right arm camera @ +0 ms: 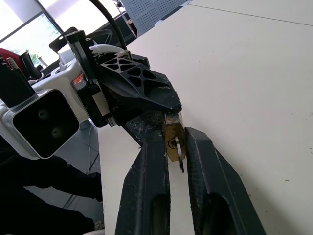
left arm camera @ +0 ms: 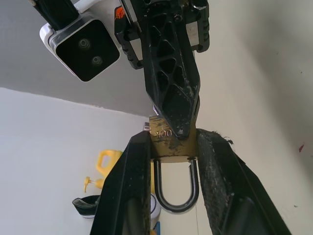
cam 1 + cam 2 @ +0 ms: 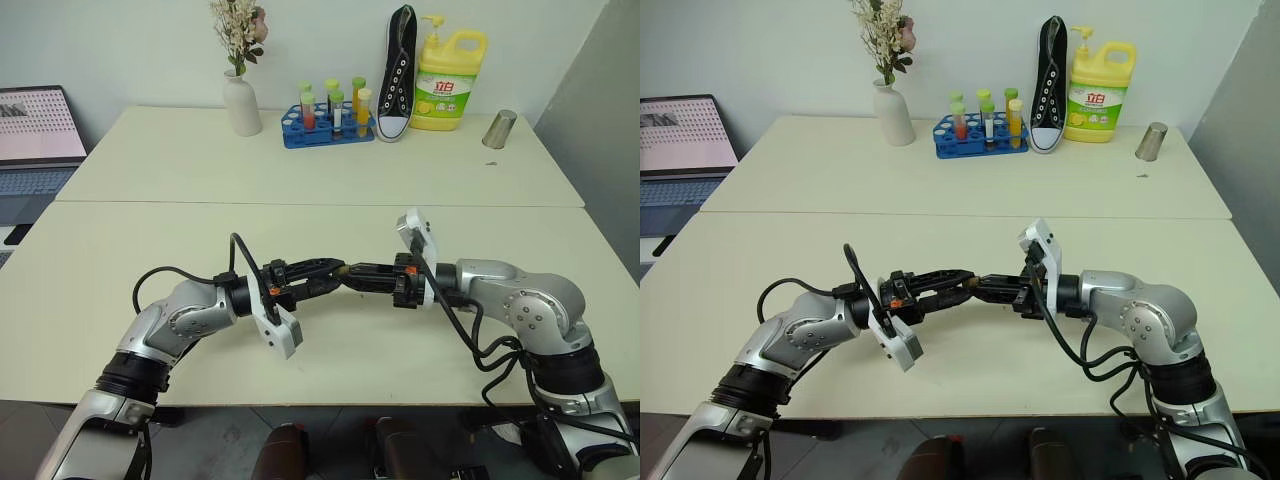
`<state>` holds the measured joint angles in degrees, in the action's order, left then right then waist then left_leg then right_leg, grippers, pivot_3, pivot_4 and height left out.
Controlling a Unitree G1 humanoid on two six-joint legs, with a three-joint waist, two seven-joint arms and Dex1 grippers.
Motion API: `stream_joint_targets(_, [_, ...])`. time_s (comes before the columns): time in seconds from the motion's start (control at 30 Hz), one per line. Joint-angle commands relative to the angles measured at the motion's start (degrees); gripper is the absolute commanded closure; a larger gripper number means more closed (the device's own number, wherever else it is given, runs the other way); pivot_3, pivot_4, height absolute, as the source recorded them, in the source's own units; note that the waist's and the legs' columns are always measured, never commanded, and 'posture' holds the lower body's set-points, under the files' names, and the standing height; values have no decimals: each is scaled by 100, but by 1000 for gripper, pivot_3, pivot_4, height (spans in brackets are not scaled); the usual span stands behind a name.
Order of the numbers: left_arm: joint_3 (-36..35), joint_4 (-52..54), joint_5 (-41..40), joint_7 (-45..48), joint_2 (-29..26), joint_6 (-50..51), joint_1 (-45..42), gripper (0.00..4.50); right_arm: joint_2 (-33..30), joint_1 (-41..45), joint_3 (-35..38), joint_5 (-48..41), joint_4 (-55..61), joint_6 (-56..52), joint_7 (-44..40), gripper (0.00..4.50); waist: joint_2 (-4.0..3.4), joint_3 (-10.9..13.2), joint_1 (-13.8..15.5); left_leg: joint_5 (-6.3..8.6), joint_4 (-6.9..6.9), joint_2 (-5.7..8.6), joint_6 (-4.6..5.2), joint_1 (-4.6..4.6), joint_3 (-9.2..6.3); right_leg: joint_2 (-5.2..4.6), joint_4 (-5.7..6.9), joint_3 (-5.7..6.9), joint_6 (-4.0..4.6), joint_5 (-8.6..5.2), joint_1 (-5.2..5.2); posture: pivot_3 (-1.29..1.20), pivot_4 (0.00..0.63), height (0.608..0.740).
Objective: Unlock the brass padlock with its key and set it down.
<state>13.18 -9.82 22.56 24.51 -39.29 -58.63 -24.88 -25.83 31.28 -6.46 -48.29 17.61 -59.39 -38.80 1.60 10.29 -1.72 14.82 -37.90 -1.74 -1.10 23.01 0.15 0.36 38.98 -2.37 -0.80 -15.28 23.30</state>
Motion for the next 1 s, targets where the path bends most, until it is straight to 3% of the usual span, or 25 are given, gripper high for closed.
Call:
stream_joint_targets(0.03, [151, 173, -507, 296, -115, 227, 126, 2145, 55, 70, 87, -13, 186, 148, -60, 4382, 0, 0, 0, 0, 0, 0, 0, -1, 0, 0, 0, 0, 0, 0, 0, 0, 150, 740])
stream_joint_targets(0.23, [104, 356, -906, 511, -190, 331, 316, 154, 18, 16, 191, 5, 219, 180, -13, 4382, 0, 0, -1, 0, 0, 0, 0, 0, -1, 0, 0, 1, 0, 0, 0, 0, 150, 740])
stream_joint_targets(0.27, [30, 493, -1117, 530, -208, 480, 463, 0, -50, -26, 238, 24, 237, 197, -19, 4383, 0, 0, -1, 0, 0, 0, 0, -1, 0, 0, 0, 0, 0, 0, 0, 0, 150, 740])
stream_joint_targets(0.53, [-406, 1437, -2144, 640, -57, 2280, 1140, 0, -542, -269, 406, 259, 376, 500, -200, 4383, -1, 1, 1, 0, 0, -1, 0, -1, -4, -3, 0, 4, -2, -2, 0, 0, 150, 740])
stream_joint_targets(0.63, [-477, 1650, -2535, 572, 296, 3351, 995, 593, -781, -383, 389, 330, 649, 667, -399, 4383, -1, 1, 6, 0, -2, 2, 0, -2, -2, 1, 0, 1, -25, -15, -3, 0, 150, 740])
stream_joint_targets(0.8, [-636, 1696, -2772, 602, 663, 4323, 751, 2292, -900, -458, 326, 360, 856, 769, -563, 4383, 0, 1, 0, 0, -4, 2, 0, -2, -5, 9, -1, 1, -26, -16, -3, 0, 150, 740])
stream_joint_targets(1.0, [-467, 1687, -3543, 1273, 1001, 5537, 470, 4327, -910, -502, 336, 272, 1060, 764, -657, 4383, 0, 1, 1, 0, -4, 4, 0, -2, -3, 23, 0, 0, -26, -15, -3, 0, 150, 740])
